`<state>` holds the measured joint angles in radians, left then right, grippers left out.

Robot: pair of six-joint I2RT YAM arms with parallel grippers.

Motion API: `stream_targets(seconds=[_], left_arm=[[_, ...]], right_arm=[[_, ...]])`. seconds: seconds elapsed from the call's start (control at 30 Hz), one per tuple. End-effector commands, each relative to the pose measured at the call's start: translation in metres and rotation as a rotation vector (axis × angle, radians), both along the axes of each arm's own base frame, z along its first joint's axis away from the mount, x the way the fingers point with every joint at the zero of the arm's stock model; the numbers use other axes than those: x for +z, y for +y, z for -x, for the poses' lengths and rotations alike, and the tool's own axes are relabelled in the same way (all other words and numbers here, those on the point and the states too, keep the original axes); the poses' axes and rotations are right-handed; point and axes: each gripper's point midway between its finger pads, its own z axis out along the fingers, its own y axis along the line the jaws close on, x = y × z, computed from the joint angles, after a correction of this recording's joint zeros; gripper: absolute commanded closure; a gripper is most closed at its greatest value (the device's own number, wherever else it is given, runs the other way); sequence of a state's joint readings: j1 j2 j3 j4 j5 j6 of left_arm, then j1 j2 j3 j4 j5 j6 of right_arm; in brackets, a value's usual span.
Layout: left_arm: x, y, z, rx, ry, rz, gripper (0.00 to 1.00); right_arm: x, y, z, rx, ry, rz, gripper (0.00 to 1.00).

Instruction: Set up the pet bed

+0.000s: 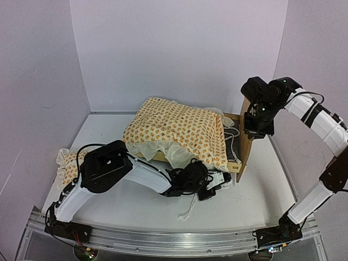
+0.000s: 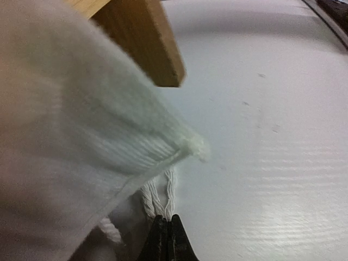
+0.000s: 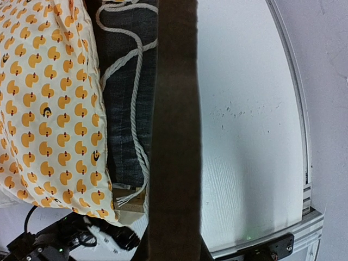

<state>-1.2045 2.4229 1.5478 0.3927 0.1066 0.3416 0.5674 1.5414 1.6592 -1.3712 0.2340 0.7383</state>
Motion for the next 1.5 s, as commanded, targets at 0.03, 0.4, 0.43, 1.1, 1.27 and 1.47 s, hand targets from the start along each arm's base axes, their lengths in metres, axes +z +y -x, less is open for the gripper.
stream_targets(seconds=[0.03,0.4,0.43,1.1,1.27,1.47], left_arm=[[0.047,0.015,0.085,-0.246,0.165,0.017,1.0],[0.098,0.014,0.121,-0.387,0.335,0.14,1.0],[0.101,0.013,0.121,-0.389,0.33,0.146,1.0],[0.135,0.033,0.09,-0.336,0.35,0.201,1.0],[0.14,0.033,0.092,-0.362,0.362,0.21,1.0],[0.148,0.033,0.092,-0.37,0.364,0.224,1.0]], right_arm=[[0.034,0.012,-0.025,0.2,-0.283,-0.014,1.0],[-0.032,-0.026,0.004,0.441,0.035,0.343,0.62],[-0.027,-0.037,0.019,0.433,0.103,0.367,0.48],[-0.106,0.074,0.146,0.945,-0.173,-0.354,0.06],[-0.128,0.083,0.126,1.026,-0.375,-0.304,0.05],[-0.136,0.099,0.13,1.128,-0.43,-0.341,0.06]])
